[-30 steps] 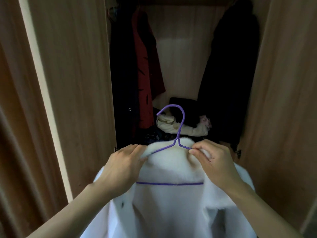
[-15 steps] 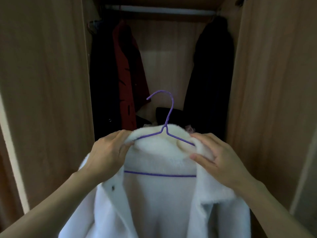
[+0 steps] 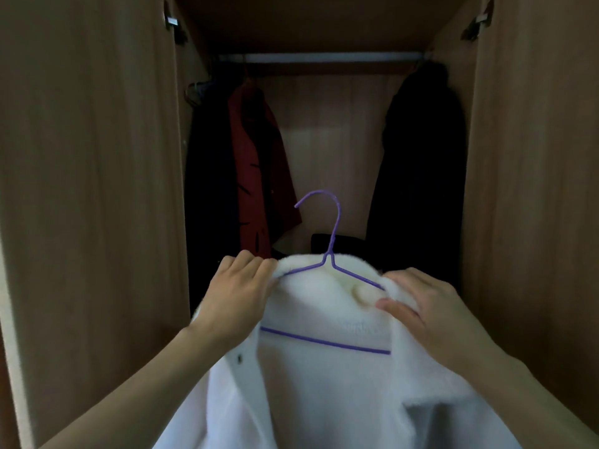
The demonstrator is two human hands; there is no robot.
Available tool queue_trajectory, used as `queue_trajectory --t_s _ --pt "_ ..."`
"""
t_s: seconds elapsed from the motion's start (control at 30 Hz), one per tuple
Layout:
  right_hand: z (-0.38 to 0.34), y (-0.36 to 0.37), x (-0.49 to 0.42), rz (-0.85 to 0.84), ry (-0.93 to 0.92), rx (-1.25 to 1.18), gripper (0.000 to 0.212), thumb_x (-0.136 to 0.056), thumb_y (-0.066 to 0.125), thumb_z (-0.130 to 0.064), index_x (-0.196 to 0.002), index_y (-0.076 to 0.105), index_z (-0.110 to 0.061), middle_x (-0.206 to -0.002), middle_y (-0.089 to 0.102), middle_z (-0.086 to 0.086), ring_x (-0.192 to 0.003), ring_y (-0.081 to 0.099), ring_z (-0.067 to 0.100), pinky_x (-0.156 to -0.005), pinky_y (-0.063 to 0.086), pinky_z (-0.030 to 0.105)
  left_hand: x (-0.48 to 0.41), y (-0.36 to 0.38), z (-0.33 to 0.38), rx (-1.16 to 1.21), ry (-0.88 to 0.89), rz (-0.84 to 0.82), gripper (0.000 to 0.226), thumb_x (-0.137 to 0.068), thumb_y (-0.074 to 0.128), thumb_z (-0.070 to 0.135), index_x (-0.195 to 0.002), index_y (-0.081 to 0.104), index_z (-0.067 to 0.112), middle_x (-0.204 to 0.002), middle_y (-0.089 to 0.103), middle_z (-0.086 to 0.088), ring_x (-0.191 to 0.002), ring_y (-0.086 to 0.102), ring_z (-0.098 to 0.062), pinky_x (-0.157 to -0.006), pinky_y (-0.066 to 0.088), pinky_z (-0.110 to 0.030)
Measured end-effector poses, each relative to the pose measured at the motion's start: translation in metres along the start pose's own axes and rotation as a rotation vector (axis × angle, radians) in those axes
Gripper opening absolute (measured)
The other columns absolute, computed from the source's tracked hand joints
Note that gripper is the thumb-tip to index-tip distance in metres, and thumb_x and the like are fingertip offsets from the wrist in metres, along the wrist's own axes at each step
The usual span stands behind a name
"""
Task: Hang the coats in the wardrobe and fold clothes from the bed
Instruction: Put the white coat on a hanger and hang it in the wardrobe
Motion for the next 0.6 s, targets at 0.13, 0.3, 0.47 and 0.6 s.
queue_trajectory --t_s 0.13,0.3,0.47,0.6 --pt "-0.011 0.002 -0.037 -0.07 -0.044 -0.003 0.04 -0.085 0.054 -0.055 -0.112 0.062 -0.026 -0.101 0.061 -0.013 -0.095 0.058 0.004 -0.088 0.046 0.032 -0.029 0.03 -0.029 -0.033 0.025 0.054 0.013 -0.092 0.051 0.013 -0.097 0.062 0.01 -0.078 0.055 -0.005 -0.073 0.047 -0.029 -0.066 0.032 -0.038" --pt "-0.018 0.014 -0.075 -0.253 0.0 -0.085 0.048 -0.08 0.075 -0.03 -0.125 0.06 -0.028 -0.111 0.063 -0.017 -0.103 0.061 0.002 -0.091 0.049 0.026 -0.063 0.069 -0.073 -0.07 0.038 0.017 0.021 -0.081 0.065 0.004 -0.103 0.062 0.006 -0.084 0.059 -0.009 -0.077 0.052 -0.033 -0.066 0.04 -0.042" --pt "-0.034 0.028 -0.108 -0.01 -0.053 0.156 0.028 -0.076 0.078 -0.039 -0.097 0.066 -0.025 -0.088 0.062 -0.01 -0.084 0.058 0.004 -0.076 0.043 0.02 -0.092 0.097 -0.096 -0.023 0.051 0.02 0.029 -0.077 0.066 -0.002 -0.106 0.063 0.002 -0.088 0.062 -0.013 -0.078 0.055 -0.035 -0.066 0.044 -0.042" --pt "-0.041 0.043 -0.125 0.105 -0.09 0.279 0.026 -0.081 0.072 -0.038 -0.088 0.064 -0.015 -0.081 0.057 -0.005 -0.075 0.056 0.013 -0.07 0.043 0.027 -0.112 0.118 -0.1 0.049 0.021 0.031 0.03 -0.074 0.071 -0.002 -0.102 0.064 0.006 -0.091 0.06 -0.011 -0.081 0.054 -0.034 -0.065 0.044 -0.042"
Point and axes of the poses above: each hand's wrist, its own x-axis away from the middle knuckle, its own y-axis out of the palm, z = x × y, the point moved 6 cm from there along -x, towards the middle knuckle
